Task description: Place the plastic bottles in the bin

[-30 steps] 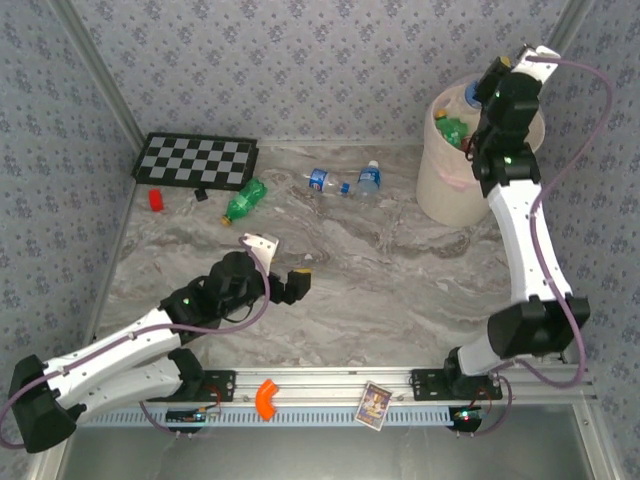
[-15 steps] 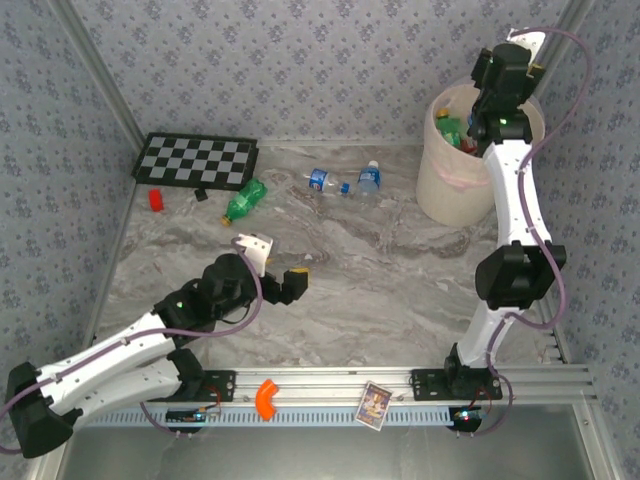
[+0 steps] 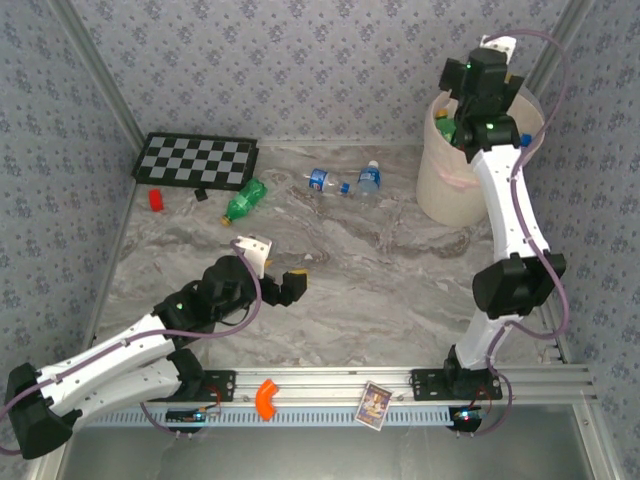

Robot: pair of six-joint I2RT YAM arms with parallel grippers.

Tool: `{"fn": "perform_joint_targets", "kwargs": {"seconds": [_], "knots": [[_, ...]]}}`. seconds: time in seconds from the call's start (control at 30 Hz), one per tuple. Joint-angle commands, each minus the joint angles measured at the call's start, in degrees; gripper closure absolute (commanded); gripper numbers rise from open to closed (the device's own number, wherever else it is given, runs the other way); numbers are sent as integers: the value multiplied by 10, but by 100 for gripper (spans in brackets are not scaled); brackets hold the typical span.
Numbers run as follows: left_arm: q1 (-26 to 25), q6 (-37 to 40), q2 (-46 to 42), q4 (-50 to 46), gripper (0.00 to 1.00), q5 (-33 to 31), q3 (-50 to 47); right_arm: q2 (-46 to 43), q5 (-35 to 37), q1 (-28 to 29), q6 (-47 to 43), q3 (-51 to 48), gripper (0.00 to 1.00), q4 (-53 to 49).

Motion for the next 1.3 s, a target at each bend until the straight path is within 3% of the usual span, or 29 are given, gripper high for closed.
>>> {"fn": "perform_joint_targets", "kwargs": {"seconds": [0.0,0.27,0.6,0.87,1.27], "knots": [[1,-16,-3,-4,0,-1,-1,-60,-21,35,19,-43,0,1],[1,-43,5,-58,0,-25,12,-226,-50,135,82,-296,0,83],[32,-32,49,-135,0,-82,69,-369,-116,197,166,-549,1,112],[166,-37,123,-151,0,-21,104,-451,-183,220,183,-675,1,143],[313,-3,286,-118,0,-4,181,-494,-245,226,176,-736,0,187]]}}
